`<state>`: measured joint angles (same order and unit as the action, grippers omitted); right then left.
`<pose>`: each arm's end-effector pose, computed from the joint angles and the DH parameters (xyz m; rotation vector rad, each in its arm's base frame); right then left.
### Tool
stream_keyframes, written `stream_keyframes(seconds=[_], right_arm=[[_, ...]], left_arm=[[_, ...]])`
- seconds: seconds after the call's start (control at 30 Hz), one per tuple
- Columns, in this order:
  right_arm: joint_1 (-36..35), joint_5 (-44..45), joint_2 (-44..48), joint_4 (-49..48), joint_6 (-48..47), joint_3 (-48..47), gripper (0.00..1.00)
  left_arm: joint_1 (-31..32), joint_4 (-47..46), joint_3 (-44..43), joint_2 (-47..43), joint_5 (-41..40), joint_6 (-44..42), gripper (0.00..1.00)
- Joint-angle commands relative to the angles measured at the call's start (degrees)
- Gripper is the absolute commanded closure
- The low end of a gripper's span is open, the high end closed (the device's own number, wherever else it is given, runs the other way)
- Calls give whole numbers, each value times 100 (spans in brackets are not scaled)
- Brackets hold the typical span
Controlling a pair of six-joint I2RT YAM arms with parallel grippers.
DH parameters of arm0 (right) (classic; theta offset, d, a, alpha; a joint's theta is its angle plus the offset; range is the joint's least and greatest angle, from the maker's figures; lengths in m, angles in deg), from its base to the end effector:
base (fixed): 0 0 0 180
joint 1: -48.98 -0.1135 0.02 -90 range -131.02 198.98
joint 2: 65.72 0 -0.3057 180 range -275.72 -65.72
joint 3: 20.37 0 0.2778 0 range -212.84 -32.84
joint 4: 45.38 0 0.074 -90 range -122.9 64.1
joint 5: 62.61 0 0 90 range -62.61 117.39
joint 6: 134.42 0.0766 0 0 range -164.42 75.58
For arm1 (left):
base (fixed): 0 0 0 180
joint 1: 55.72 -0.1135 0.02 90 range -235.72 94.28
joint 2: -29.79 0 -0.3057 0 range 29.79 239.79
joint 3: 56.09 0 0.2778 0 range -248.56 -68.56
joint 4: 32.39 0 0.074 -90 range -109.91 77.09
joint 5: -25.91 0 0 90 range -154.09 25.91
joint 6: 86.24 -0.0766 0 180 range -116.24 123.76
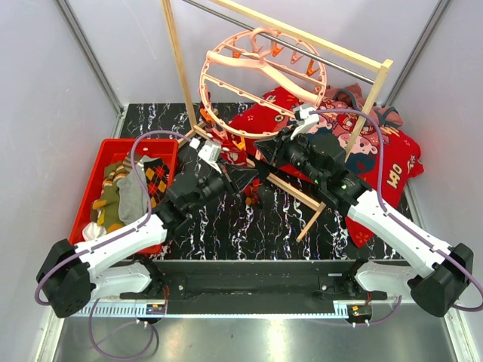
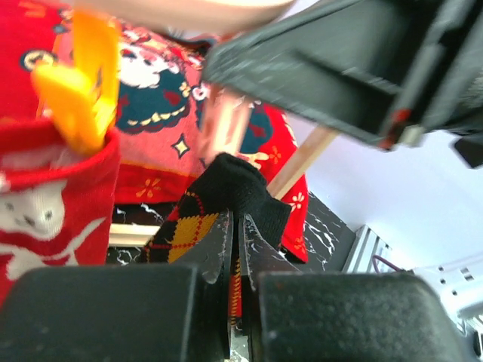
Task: Clip the socks to the hanger
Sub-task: Clamp the sock onto the hanger.
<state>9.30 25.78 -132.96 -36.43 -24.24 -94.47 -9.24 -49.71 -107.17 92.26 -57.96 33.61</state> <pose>0.2511 0.2111 0.4231 -0.3053 1.6432 0.8243 0.2009 -0.2235 0.3452 0.3204 1.5452 -1.1461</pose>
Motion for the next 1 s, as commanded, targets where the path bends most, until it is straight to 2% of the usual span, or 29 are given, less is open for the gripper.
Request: stream_keyframes(seconds=[0.0,0.33,0.97], right_arm=[[13,126,168,19,-102,-262,93],[22,99,255,28,-182,-192,93],[13,64,317,-34,-129,-166,94]], left_arm=[[19,-1115,99,89,-437,372,100],[-385,-1572,152,397,-148,1032,100],[-403,-1458,99,607,-7,1050,100]])
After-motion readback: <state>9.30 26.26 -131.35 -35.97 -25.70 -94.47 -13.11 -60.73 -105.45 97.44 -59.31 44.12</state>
